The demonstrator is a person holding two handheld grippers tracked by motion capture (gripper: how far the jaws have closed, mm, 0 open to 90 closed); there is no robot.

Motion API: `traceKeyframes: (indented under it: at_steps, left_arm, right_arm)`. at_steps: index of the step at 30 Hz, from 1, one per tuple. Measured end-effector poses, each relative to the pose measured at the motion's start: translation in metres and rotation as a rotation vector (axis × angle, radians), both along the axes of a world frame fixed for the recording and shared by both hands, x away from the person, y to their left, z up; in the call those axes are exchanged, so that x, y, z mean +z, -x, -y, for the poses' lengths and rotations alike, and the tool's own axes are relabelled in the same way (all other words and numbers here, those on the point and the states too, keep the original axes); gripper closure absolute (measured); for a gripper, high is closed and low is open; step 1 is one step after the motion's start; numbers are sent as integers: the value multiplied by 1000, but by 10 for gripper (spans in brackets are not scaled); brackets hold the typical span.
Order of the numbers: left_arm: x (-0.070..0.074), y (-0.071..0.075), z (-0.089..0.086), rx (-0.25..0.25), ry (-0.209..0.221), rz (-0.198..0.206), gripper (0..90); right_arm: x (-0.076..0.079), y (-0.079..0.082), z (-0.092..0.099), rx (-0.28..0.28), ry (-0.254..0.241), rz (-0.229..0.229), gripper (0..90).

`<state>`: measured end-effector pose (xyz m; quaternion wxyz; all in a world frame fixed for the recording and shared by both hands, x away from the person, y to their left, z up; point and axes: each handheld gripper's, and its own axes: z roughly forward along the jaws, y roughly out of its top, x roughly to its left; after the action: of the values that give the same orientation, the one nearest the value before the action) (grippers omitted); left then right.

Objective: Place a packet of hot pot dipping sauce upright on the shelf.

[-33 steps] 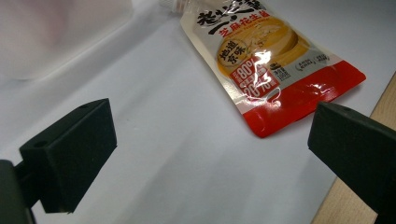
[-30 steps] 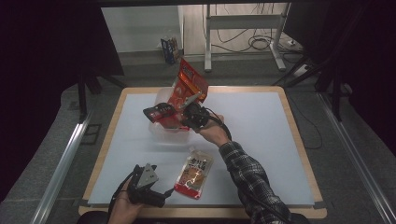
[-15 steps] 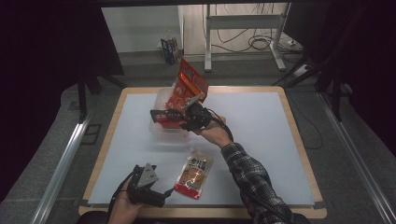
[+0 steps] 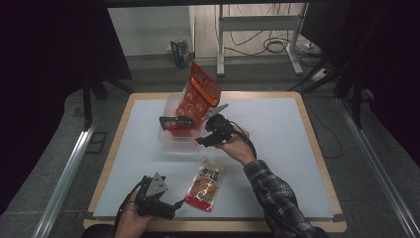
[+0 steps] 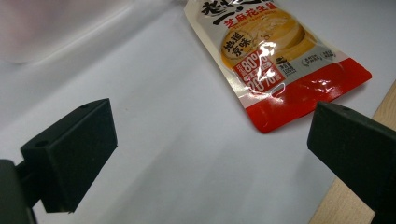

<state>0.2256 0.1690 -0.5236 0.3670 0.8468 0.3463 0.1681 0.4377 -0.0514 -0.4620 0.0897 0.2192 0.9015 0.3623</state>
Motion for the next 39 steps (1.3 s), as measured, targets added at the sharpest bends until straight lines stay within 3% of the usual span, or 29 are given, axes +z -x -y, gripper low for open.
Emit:
traceKeyframes:
  at_steps: [9, 13, 20, 22, 25, 26, 29, 32, 35, 39]
  left_arm:
    - [1, -1, -3, 7, 5, -8, 18]
    - [0, -2, -4, 10, -3, -6, 18]
    - [1, -2, -8, 26, -7, 0, 18]
    - [2, -3, -9, 27, -9, 2, 18]
    - [2, -3, -10, 28, -14, 4, 18]
    - [2, -3, -10, 28, -15, 5, 18]
    - [2, -3, -11, 28, -18, 7, 18]
    - [2, -3, -10, 28, -20, 7, 18]
    - [2, -3, -10, 28, -22, 7, 19]
    - [2, -3, -10, 28, -24, 8, 18]
  right_arm:
    - [-3, 17, 15, 10, -35, 18, 159]
    - [-8, 26, 18, 20, -69, -21, 102]
    - [-19, 35, 18, 25, -65, -70, 75]
    - [-21, 36, 18, 20, -64, -88, 136]
    - [-24, 39, 18, -9, -32, -75, 431]
    - [-27, 40, 18, -2, -27, -101, 533]
    - [-33, 45, 16, 33, -2, -106, 735]
    - [-36, 50, 9, 74, -5, -80, 831]
    - [-37, 55, -1, 111, -2, -55, 860]
    - [-47, 56, -13, 131, 80, -27, 885]
